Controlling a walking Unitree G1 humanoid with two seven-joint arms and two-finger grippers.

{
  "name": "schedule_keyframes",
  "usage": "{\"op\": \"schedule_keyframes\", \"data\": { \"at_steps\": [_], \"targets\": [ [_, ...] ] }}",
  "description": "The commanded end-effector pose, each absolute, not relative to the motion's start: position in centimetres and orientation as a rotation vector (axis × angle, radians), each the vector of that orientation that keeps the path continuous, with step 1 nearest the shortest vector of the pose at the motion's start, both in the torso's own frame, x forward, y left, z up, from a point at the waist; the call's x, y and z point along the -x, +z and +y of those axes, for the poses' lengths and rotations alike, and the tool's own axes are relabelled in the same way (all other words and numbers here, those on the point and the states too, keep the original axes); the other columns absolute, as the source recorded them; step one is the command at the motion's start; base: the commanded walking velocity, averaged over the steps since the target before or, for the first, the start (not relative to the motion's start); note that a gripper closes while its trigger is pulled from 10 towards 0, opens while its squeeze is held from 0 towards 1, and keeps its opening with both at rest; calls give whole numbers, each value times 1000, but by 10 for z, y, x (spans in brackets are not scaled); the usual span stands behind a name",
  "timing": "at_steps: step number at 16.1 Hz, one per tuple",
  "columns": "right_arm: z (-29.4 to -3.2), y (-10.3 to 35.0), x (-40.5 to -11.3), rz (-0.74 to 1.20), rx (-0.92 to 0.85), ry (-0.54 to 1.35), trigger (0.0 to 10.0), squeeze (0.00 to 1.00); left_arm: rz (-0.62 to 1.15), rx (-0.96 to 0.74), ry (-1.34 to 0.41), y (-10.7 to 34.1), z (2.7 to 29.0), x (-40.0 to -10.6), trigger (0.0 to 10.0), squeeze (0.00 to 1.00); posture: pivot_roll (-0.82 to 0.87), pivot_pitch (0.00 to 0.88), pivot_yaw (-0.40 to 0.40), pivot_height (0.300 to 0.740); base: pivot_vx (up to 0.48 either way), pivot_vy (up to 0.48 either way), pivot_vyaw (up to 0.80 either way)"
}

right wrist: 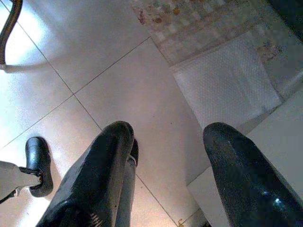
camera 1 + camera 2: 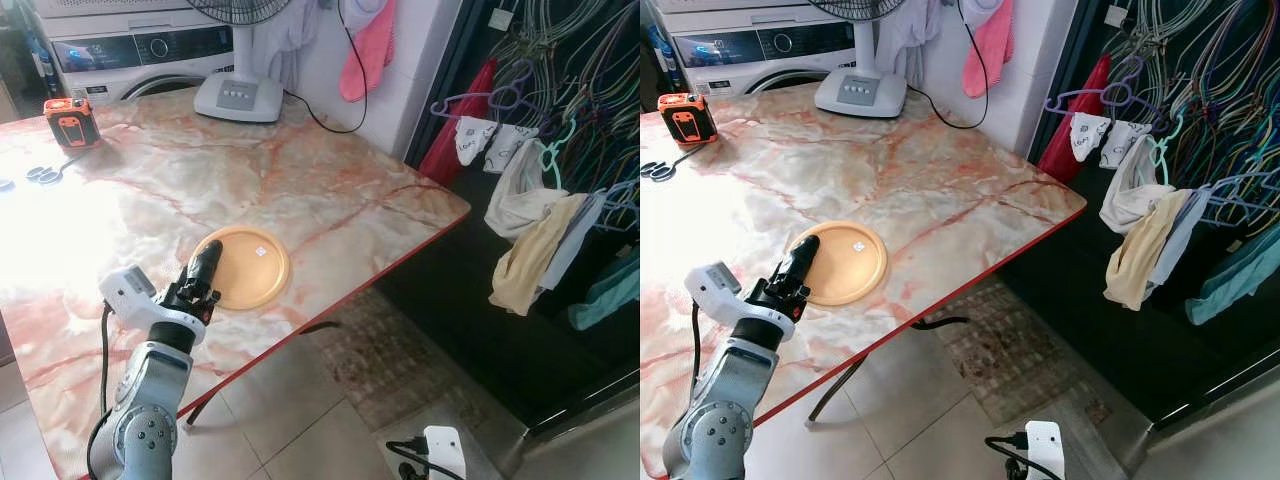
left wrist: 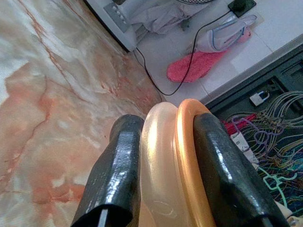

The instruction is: Restocking fridge

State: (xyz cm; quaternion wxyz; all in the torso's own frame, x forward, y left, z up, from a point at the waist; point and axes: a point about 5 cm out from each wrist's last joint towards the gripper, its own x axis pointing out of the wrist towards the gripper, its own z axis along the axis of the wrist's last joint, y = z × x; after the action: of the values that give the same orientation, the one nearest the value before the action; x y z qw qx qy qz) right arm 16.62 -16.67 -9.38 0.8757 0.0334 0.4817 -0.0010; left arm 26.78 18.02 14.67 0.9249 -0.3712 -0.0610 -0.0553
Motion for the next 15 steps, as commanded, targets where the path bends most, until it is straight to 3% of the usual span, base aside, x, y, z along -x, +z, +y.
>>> {"op": "schedule_keyframes", "data": {
  "at_steps": [1, 4, 15],
  "targets": [
    [-170, -94, -166, 1001, -67, -17, 10000, 0, -125, 752, -141, 150, 176, -268, 10000, 0, -33, 0, -117, 740, 0, 0, 0],
    [-170, -94, -165, 1000, -70, -24, 10000, 0, -127, 750, -138, 150, 177, -268, 10000, 0, -34, 0, -117, 740, 0, 0, 0],
    [-172, -93, -168, 992, -75, -47, 10000, 0, -116, 713, -138, 148, 177, -270, 10000, 0, -45, 0, -114, 740, -244, 0, 0]
  ]
}}
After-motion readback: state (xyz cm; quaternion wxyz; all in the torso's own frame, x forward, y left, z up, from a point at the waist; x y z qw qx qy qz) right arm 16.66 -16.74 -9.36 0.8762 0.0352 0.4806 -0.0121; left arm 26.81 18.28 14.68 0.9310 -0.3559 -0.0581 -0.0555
